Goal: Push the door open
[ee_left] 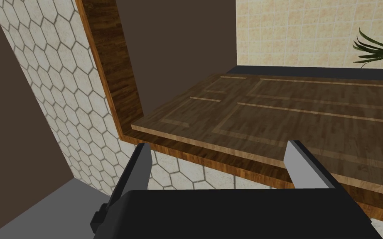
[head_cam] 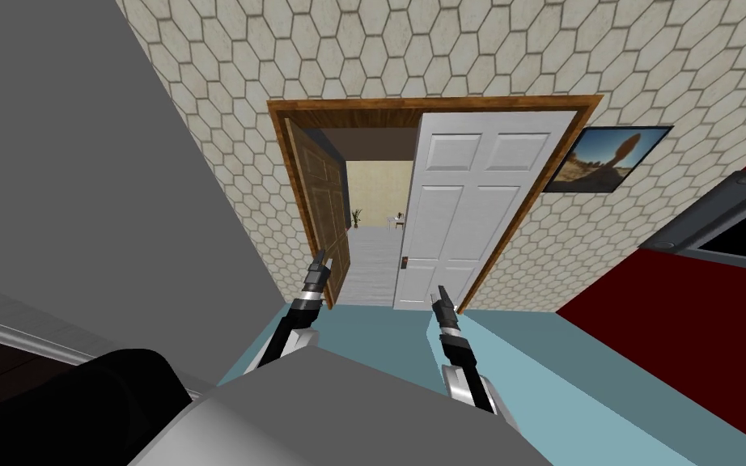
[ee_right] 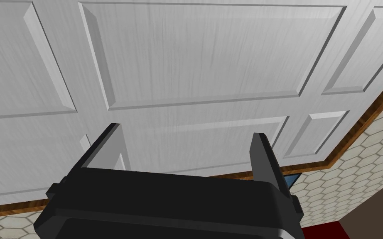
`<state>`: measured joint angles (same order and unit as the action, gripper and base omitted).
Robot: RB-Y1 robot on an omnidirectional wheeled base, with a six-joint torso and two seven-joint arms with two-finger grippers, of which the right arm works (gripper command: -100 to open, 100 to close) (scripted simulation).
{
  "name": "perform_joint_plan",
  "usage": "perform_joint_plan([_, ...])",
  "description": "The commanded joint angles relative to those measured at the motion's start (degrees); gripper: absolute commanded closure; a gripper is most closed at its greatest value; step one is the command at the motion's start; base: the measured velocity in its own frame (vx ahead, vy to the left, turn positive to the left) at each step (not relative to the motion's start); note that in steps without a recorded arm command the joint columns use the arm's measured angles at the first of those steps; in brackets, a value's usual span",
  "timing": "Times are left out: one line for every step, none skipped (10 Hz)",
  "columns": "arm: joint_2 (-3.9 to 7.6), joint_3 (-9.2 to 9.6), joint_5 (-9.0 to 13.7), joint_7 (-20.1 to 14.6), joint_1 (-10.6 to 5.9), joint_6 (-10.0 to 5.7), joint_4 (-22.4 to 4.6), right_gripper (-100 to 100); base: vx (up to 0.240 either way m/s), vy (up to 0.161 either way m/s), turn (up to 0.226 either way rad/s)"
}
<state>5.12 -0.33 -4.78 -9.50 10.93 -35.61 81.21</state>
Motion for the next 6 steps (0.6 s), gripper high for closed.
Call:
perform_joint_plan([0.05, 0.11, -0.4, -0.2, -0.80, -0.70, -2.6, -100, 0.101, -0.006, 0.023])
perform_joint_plan([0.08, 0.15, -0.6, -0.2, -1.37, -1.10, -4.3, -100, 0.103, -0.016, 0.026])
perform_joint_plan([0.08, 0.15, -0.6, -0.2, -1.37, -1.10, -4.3, -100, 0.071, -0.007, 0.013])
perform_joint_plan([0.11, 0.19, -0.8, -0.3, -1.94, -1.49, -6.0, -100, 0.056, 0.004, 0.018])
perform_joint_plan([0.15, 0.23, -1.0, -0.4, -2.50, -1.88, -7.6, -100, 0.066, 0.010, 0.026])
perform_joint_plan([0.16, 0.27, -1.2, -0.5, -3.05, -2.27, -9.3, -100, 0.094, 0.010, 0.027])
